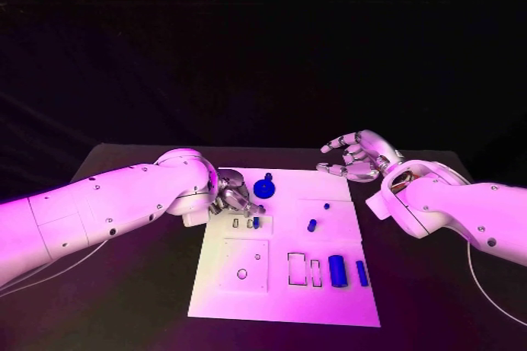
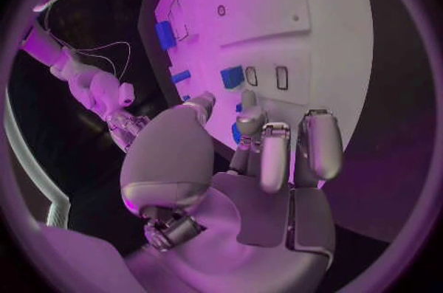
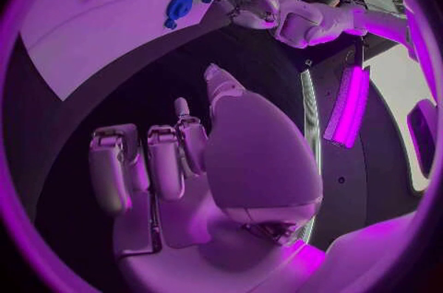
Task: Assemble the parts on the task board
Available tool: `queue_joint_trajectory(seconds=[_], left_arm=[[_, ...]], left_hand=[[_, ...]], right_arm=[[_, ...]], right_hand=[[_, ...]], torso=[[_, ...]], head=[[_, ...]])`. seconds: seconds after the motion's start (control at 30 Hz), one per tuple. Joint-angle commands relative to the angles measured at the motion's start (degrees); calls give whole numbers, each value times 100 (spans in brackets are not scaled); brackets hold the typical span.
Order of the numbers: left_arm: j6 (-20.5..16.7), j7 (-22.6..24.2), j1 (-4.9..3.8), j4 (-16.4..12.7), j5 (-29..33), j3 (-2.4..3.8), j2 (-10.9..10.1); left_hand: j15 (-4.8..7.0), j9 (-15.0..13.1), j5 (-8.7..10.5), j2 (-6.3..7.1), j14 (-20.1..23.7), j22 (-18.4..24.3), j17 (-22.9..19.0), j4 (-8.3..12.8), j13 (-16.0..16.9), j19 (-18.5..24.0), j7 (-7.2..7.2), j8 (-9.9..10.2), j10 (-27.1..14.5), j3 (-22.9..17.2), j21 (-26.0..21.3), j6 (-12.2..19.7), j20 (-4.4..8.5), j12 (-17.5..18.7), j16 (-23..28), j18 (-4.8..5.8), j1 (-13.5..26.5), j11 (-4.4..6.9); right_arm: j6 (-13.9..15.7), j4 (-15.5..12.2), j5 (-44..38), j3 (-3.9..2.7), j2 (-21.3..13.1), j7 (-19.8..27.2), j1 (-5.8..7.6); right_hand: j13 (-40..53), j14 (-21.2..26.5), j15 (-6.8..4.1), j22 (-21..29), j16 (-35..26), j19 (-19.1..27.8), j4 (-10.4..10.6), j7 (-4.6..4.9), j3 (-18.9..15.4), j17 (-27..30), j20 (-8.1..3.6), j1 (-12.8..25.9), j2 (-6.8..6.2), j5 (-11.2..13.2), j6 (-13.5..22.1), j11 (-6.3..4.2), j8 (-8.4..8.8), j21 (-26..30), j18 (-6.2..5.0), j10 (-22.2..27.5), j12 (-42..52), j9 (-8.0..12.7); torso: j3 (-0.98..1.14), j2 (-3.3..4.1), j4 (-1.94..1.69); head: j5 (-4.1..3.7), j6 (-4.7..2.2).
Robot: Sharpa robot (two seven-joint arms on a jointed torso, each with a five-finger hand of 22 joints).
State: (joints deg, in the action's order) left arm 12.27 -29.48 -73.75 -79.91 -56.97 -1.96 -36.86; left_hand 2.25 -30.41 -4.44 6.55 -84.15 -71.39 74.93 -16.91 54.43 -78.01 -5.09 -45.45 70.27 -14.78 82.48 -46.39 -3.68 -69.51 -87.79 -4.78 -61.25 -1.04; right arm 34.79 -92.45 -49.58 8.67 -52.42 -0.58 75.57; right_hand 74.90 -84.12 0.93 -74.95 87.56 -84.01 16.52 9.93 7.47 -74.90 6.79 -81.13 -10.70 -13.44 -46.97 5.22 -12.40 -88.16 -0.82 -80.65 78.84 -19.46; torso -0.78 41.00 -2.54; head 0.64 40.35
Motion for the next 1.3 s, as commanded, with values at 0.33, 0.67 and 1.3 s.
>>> queue_joint_trajectory(seconds=[0.33,0.67,1.3], left_arm=[[372,-47,-23,84,21,-39,113],[437,-52,-22,142,67,-83,185],[529,-51,-21,171,242,-100,213]], left_hand=[[41,-52,13,-32,-441,-5,1065,21,-25,-9,39,-32,-30,43,30,14,7,2,12,82,-5,36],[43,-107,4,-86,-449,-32,1092,25,-11,-17,40,-44,-35,28,41,43,9,-2,-1,86,-129,38],[64,-294,-15,-286,-454,-68,1114,46,44,-6,70,-8,-34,-478,60,77,16,-4,-7,88,-800,66]], right_arm=[[-134,24,-10,-2,18,-14,1],[-144,30,-29,-2,16,-27,1],[-195,73,-43,-1,63,-50,0]], right_hand=[[473,-416,-4,-1367,-31,-456,11,7,36,-764,20,26,26,-36,-49,-9,-30,35,20,24,-14,6],[474,-416,-5,-1362,-31,-451,10,6,36,-764,19,32,26,-46,-51,-10,-34,43,18,23,-13,7],[471,-415,-10,-1362,-33,-451,2,-1,56,-761,15,32,45,-99,-66,-16,-54,44,18,24,-13,8]], torso=[[-2,1,4],[-3,0,0],[-2,-8,-1]], head=[[-1,30],[-15,61],[-27,85]])
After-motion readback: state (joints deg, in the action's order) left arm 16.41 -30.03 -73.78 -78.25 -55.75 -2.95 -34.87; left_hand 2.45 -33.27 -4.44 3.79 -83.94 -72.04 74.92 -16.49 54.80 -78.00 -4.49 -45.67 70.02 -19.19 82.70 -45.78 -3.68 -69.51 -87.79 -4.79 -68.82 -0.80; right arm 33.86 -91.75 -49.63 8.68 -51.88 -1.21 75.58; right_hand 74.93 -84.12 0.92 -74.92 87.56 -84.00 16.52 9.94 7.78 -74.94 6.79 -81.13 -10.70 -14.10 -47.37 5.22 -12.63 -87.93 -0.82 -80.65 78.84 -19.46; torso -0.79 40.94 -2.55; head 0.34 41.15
